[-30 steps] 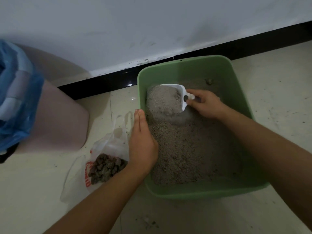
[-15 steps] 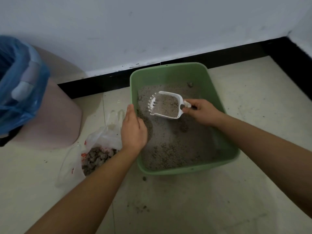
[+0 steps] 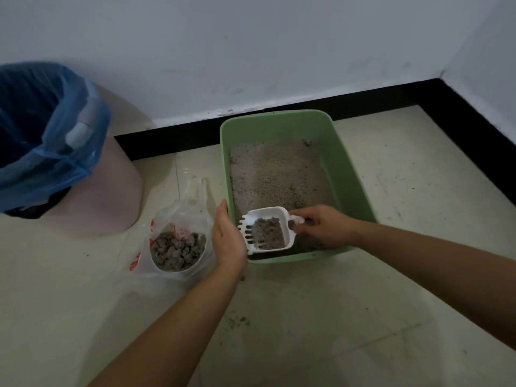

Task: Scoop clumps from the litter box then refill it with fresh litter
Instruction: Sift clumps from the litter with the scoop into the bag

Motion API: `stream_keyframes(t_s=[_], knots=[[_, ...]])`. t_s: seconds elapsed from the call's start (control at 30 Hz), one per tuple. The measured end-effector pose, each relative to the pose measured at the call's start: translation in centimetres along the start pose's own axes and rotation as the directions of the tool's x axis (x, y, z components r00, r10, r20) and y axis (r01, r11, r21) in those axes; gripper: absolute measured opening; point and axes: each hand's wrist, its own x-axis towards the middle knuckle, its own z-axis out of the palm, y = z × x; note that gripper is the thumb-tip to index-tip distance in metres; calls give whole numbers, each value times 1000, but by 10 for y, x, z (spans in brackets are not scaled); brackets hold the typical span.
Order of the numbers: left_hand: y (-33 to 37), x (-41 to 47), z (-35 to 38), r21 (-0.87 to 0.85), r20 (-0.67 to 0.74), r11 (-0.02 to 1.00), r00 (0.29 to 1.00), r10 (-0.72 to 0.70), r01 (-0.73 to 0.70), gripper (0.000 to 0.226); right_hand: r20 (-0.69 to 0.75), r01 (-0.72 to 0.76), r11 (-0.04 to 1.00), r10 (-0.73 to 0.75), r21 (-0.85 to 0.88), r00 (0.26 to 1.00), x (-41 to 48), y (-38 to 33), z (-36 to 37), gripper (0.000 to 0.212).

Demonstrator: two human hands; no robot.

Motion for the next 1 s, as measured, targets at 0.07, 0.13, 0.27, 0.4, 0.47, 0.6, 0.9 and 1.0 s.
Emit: stream_keyframes(t_s=[0.07,0.13,0.27,0.4,0.47,0.6,0.9,1.0], knots=[[-1,-3,2,-11,-9,1000,1000,17,-17,68,-29,-6,1000,7,25,1000,-1,-1,2,37],[-2,-6,5,-38,-30,999,999,28,-29,68,-29,10,1000,-9,21,1000,-1,2,2,39],[-6,-4,8,-39,-41,997,997,64,-66,67,-84,10,995,-2,100,997,-3,8,-2,40],[-8,-3,8,-32,-46,997,997,70,-71,68,-71,40,998,-37,43,997,0,9,5,42],[-7,-3,8,-25,-49,996,995,82,-83,67,-88,47,998,-42,52,995,2,11,3,43],[-6,-3,8,-37,-35,996,996,82,-83,66,-128,65,995,-55,78,990,6,12,2,42],[-10,3,6,-17,-14,997,997,76,-76,64,-100,50,996,-42,77,994,6,14,6,44],[-7,0,6,-24,4,997,997,78,-78,63,-98,37,994,-27,105,995,3,13,6,43]])
